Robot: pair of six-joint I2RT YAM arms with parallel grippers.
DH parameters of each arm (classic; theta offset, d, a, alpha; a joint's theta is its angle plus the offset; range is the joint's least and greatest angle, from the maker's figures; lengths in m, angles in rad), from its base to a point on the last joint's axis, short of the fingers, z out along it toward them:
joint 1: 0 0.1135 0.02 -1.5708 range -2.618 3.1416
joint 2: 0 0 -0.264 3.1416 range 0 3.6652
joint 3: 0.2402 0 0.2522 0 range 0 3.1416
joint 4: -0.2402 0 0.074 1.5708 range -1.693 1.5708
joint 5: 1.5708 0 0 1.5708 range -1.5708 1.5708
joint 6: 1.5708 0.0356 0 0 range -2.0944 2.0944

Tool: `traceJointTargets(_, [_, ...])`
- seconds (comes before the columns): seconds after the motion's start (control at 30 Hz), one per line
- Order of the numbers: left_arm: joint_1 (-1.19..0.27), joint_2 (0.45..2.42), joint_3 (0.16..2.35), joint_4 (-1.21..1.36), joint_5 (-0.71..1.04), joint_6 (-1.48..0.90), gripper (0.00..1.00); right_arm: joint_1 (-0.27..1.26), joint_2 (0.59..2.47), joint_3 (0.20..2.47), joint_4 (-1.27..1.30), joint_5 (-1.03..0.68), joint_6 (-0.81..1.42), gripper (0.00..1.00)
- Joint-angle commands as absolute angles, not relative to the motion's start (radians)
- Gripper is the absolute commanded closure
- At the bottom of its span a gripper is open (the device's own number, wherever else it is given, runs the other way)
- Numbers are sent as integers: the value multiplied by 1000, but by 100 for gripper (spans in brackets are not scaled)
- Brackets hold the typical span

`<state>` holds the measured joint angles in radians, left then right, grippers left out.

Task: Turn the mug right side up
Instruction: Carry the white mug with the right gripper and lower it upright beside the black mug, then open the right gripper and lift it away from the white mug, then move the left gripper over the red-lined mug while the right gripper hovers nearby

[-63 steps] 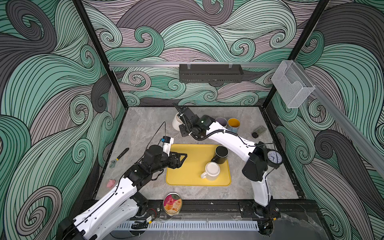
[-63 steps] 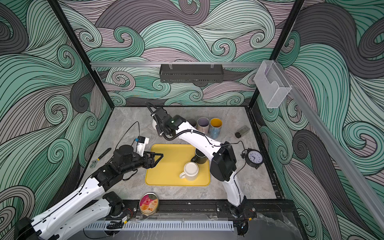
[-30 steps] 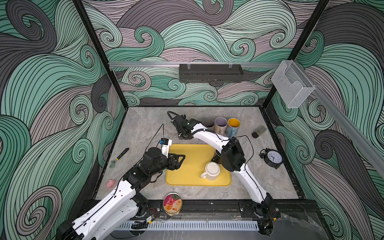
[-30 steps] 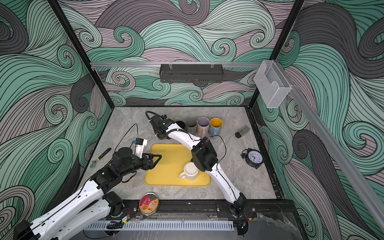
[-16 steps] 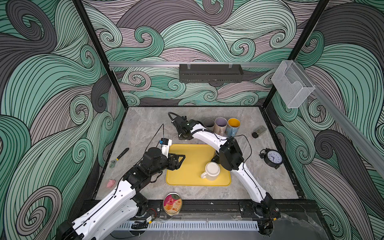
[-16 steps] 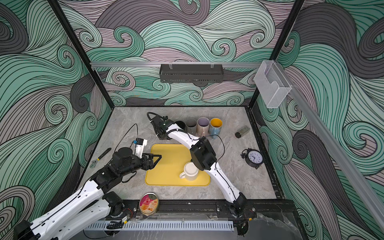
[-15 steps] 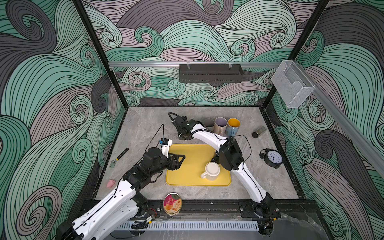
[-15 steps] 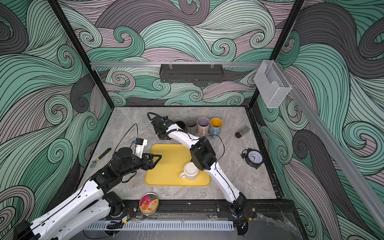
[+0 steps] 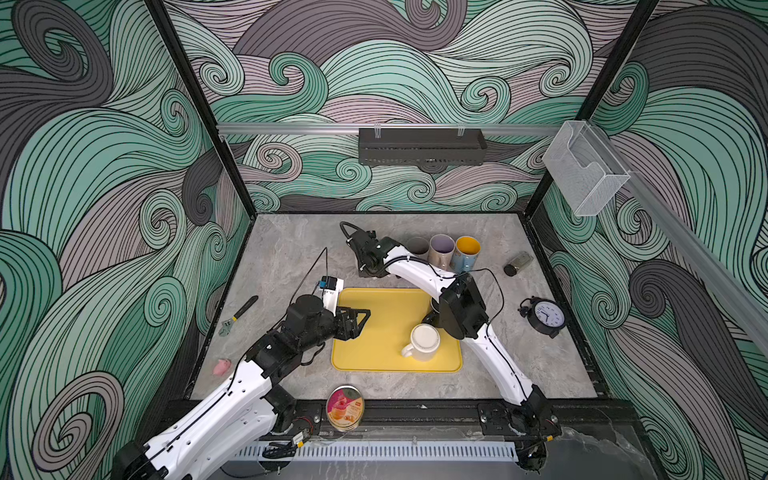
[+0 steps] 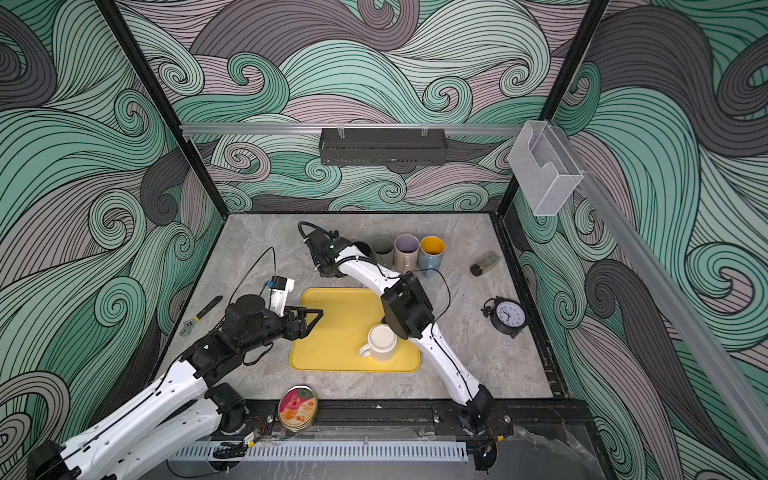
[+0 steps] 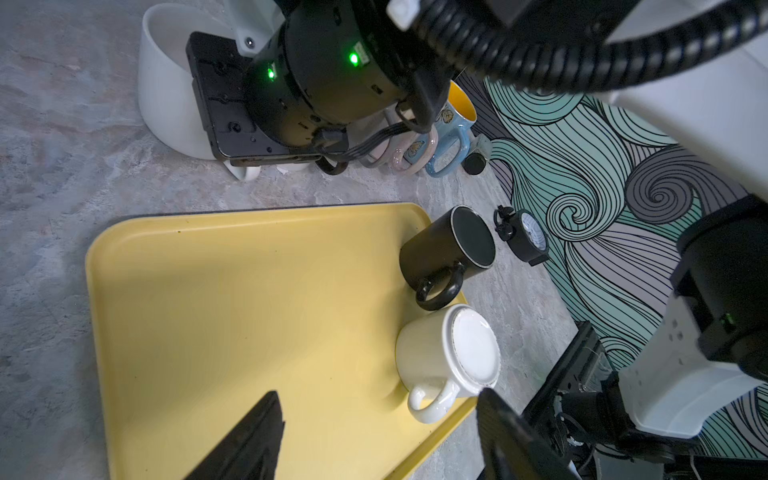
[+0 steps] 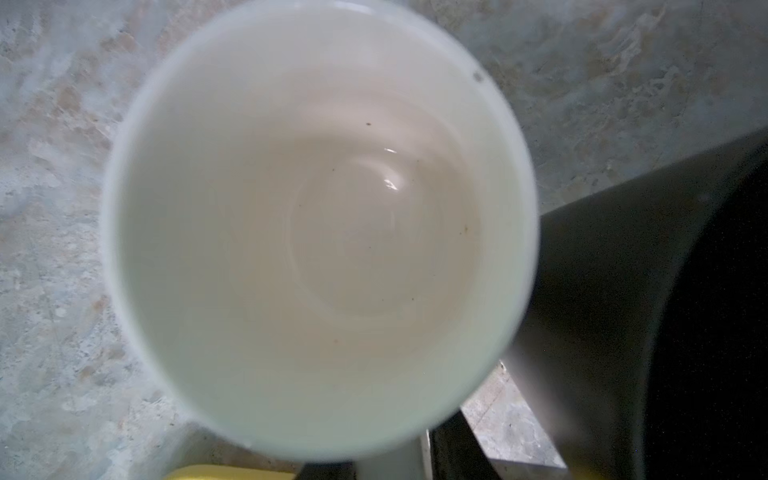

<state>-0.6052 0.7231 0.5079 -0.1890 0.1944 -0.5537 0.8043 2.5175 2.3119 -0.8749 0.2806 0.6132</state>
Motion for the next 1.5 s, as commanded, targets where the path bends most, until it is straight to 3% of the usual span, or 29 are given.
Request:
traceJointTargets(0.0, [-606,719,514,-202,184,-539,25,798,2489,2320,-883,262,632,68])
traceJointTargets(0.47, [-606,726,513,-190,216,-535,24,810,2299,2146,-824,220,574,61])
traceJointTargets(0.93, [-607,797,538,-172,268,-513,24,813,1872,1613,-479,80,461,58])
traceJointTargets(1.3, [-621,891,596,-180,289,-472,25,822,1494,1184,-394,203,440,59])
traceJointTargets(1.47, [-768,939,660,-257,152,-393,27,822,1365,1126,-502,255,405,58])
